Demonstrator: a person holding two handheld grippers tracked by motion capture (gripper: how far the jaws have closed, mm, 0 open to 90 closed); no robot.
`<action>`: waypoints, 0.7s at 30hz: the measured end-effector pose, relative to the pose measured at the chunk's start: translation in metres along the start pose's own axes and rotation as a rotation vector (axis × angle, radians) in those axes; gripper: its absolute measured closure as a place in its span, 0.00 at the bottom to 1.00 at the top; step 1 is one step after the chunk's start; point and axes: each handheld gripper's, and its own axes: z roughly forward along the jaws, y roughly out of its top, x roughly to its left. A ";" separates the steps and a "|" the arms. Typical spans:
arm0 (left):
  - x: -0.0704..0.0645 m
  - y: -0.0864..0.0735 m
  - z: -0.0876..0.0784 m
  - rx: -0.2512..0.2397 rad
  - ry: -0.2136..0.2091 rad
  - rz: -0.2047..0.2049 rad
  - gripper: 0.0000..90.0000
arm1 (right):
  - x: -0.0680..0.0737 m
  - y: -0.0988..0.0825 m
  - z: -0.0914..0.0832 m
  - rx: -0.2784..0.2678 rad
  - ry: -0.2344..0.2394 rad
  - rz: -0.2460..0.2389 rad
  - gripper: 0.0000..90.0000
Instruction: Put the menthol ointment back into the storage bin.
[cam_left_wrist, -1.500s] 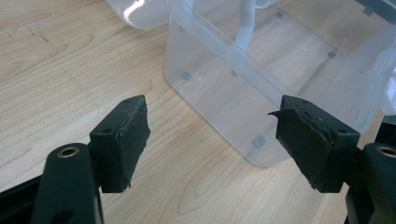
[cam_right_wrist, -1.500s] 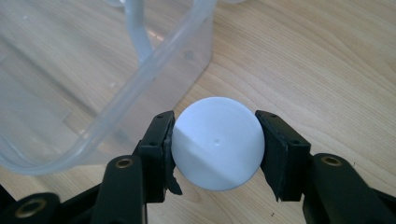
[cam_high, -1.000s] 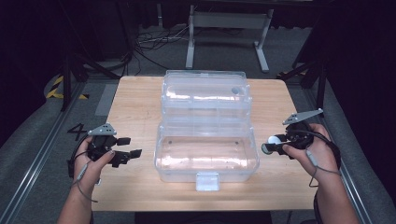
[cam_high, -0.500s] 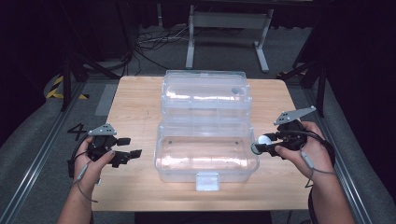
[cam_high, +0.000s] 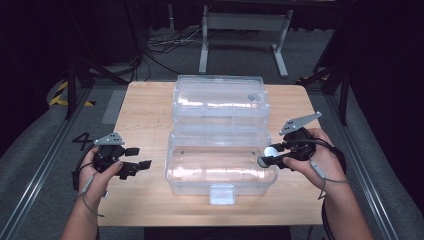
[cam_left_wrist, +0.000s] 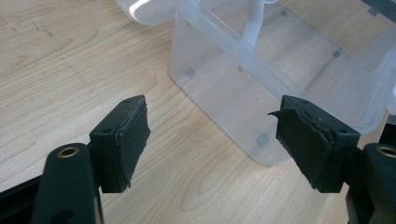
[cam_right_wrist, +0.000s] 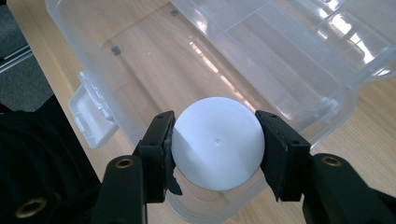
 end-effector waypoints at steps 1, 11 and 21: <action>0.000 0.000 0.000 -0.001 -0.001 0.000 0.29 | 0.000 0.001 0.002 0.007 0.000 -0.003 0.56; 0.001 0.000 -0.001 -0.002 -0.001 0.000 0.29 | 0.000 0.010 0.018 0.093 0.013 -0.036 0.56; 0.002 -0.001 -0.001 -0.005 -0.002 0.000 0.29 | -0.002 0.017 0.032 0.171 0.021 -0.074 0.56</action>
